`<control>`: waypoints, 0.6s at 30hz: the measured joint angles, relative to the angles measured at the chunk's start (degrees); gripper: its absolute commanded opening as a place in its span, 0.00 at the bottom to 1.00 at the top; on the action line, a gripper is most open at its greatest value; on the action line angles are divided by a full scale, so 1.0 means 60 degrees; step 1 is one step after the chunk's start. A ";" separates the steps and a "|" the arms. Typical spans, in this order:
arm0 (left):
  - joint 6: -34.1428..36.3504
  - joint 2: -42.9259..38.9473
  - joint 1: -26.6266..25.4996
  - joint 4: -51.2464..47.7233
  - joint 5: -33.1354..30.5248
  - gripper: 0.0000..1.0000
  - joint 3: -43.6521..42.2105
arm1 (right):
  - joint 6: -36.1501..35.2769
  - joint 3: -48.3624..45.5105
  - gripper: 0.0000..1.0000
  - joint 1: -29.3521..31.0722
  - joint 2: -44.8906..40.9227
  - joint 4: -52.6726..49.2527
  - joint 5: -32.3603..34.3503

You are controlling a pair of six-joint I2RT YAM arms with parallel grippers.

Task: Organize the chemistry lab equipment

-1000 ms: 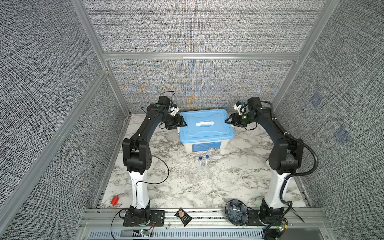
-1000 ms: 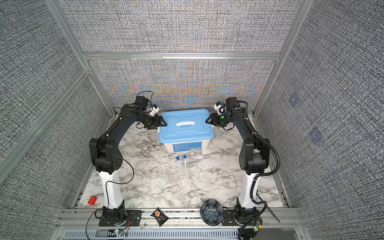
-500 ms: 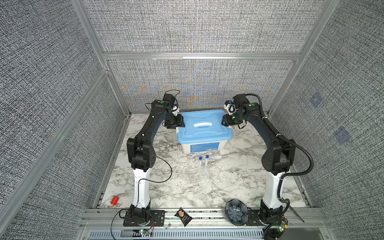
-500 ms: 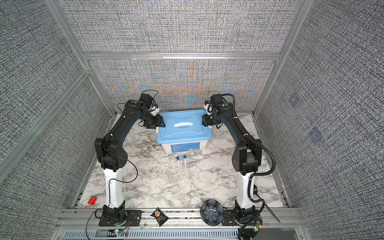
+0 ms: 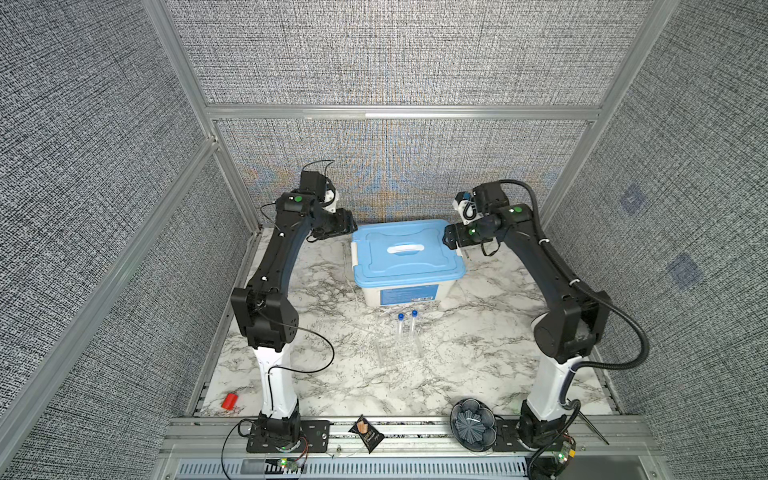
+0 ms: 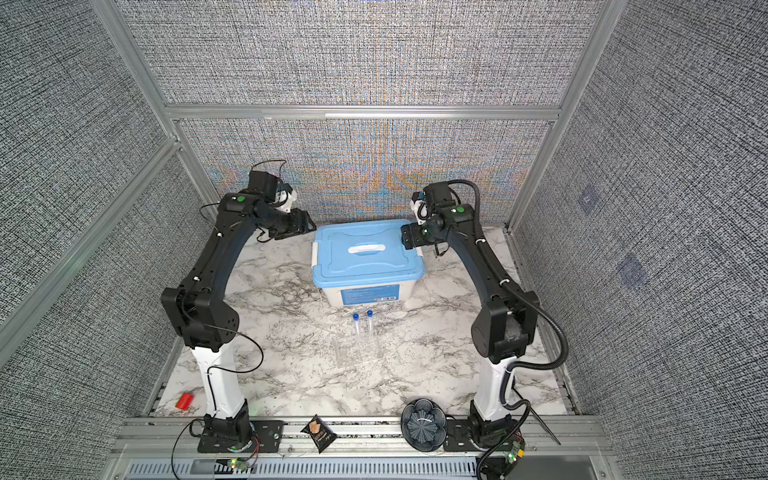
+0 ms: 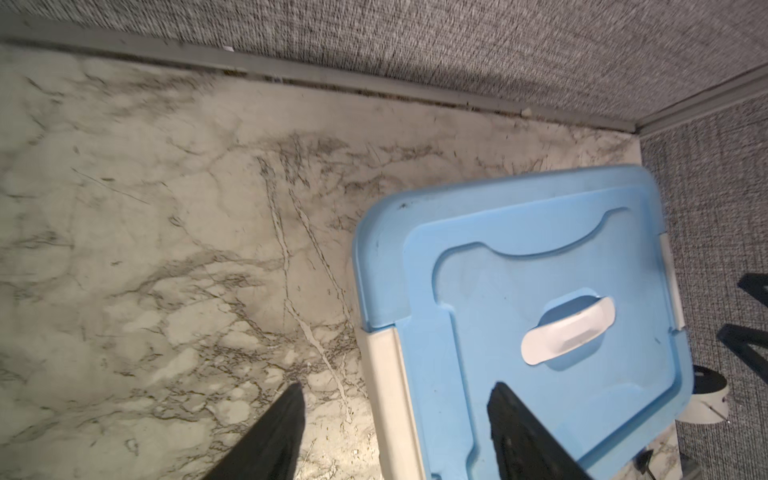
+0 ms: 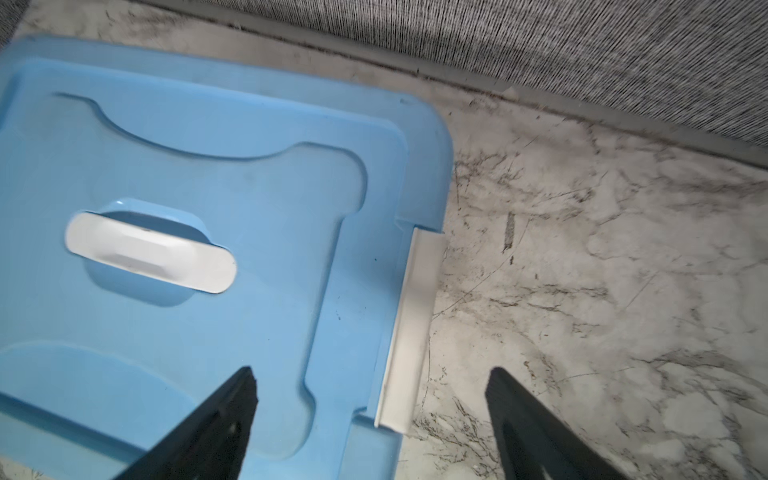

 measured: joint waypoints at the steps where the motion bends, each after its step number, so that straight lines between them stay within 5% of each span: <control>1: 0.0004 -0.0244 0.0080 0.0138 0.0018 0.72 -0.0120 | 0.0066 -0.0273 0.92 -0.0007 -0.0346 0.0288 0.0135; 9: 0.0273 -0.3293 0.0674 0.2120 -0.1082 0.73 -0.3330 | -0.0262 -0.4408 0.99 -0.0044 -0.4047 0.3738 0.0914; 14: 0.0980 -0.5395 0.0736 0.3996 -0.2681 0.99 -0.6393 | -0.0714 -0.7796 0.99 -0.0040 -0.6346 0.6368 0.1599; 18: 0.1045 -0.6641 0.0739 0.5799 -0.4131 0.99 -0.9377 | -0.0750 -0.9905 0.99 -0.0091 -0.7490 0.7468 0.2160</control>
